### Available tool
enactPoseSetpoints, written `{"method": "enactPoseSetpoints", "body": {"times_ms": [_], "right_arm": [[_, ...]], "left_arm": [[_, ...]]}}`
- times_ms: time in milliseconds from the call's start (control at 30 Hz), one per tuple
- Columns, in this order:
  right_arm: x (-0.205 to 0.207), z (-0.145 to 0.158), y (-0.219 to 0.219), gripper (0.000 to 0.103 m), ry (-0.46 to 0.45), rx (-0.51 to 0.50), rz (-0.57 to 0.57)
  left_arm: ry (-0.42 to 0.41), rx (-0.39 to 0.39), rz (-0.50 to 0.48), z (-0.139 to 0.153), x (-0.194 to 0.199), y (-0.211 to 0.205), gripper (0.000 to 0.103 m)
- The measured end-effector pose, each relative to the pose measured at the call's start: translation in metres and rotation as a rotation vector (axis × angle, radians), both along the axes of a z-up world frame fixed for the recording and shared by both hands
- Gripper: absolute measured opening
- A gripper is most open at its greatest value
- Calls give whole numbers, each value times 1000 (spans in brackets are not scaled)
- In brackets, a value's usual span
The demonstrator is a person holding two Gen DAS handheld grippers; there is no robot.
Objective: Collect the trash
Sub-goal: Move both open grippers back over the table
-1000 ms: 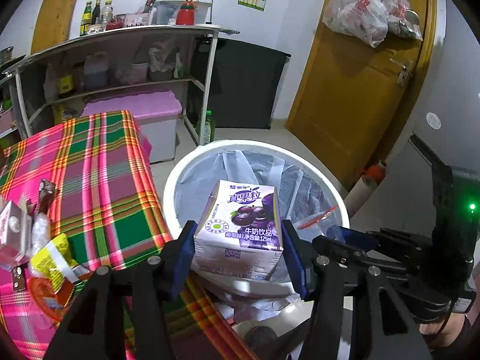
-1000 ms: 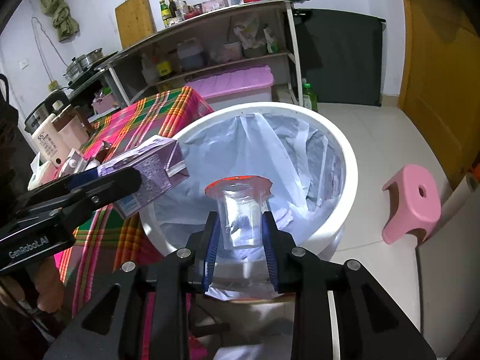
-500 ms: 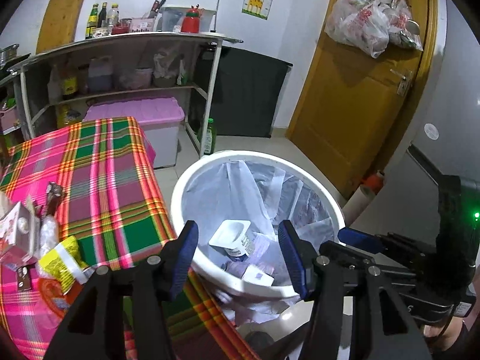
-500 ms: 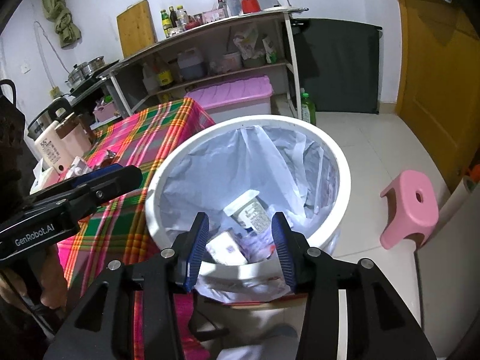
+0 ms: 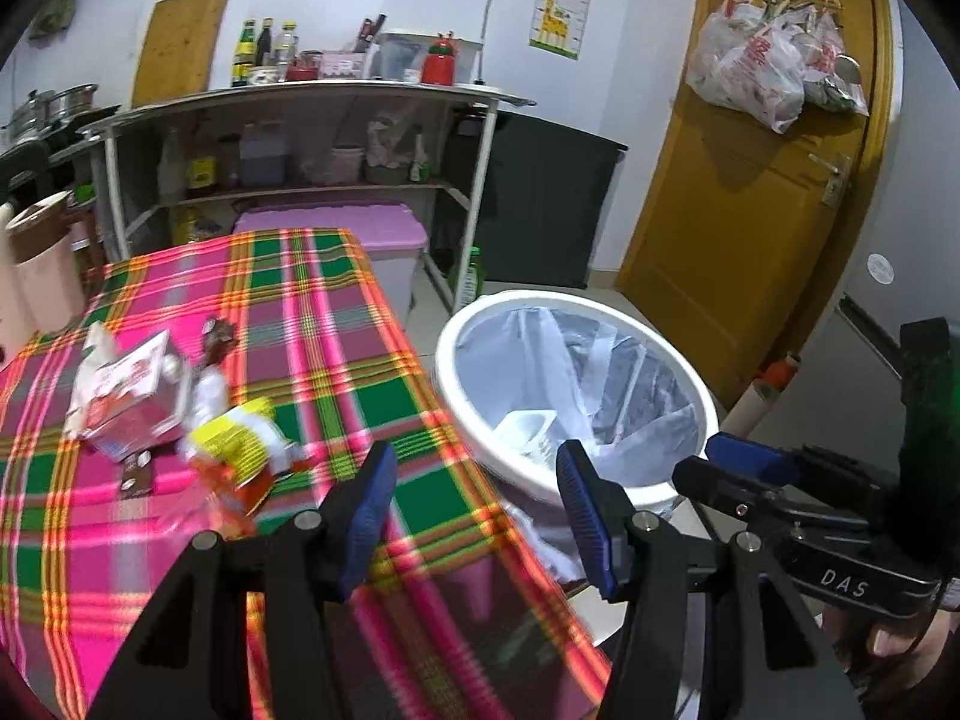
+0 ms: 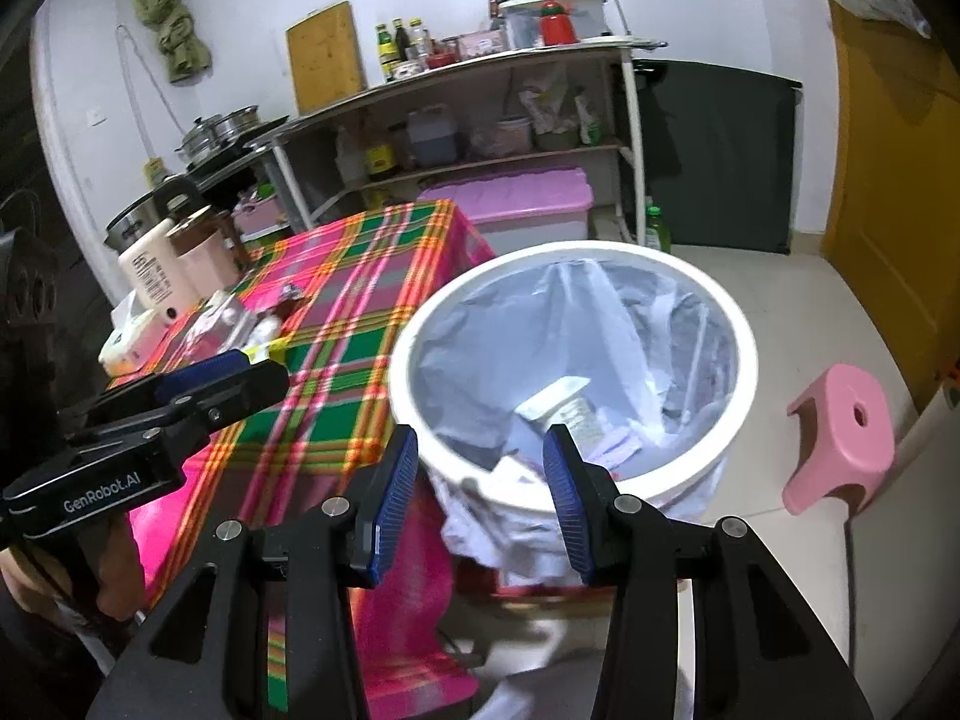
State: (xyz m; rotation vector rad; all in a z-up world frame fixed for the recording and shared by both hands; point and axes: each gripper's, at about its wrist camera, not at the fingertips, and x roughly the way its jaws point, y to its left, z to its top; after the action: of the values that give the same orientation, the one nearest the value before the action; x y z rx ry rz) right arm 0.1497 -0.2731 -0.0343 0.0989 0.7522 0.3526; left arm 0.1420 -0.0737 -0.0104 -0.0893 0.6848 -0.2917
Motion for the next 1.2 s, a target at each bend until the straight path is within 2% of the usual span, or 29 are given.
{"method": "enactPoseSetpoints", "body": {"times_ms": [333, 700, 1033, 1200], "right_arm": [[-16, 1, 32, 45, -39, 11, 102], [-20, -7, 62, 45, 4, 3, 195], [-16, -13, 75, 45, 48, 2, 230], [-13, -13, 79, 45, 48, 2, 244]], "left_arm": [[24, 4, 111, -13, -25, 40, 57], [45, -17, 182, -23, -43, 74, 57], [57, -15, 227, -31, -39, 94, 57], [67, 6, 216, -35, -25, 98, 57]]}}
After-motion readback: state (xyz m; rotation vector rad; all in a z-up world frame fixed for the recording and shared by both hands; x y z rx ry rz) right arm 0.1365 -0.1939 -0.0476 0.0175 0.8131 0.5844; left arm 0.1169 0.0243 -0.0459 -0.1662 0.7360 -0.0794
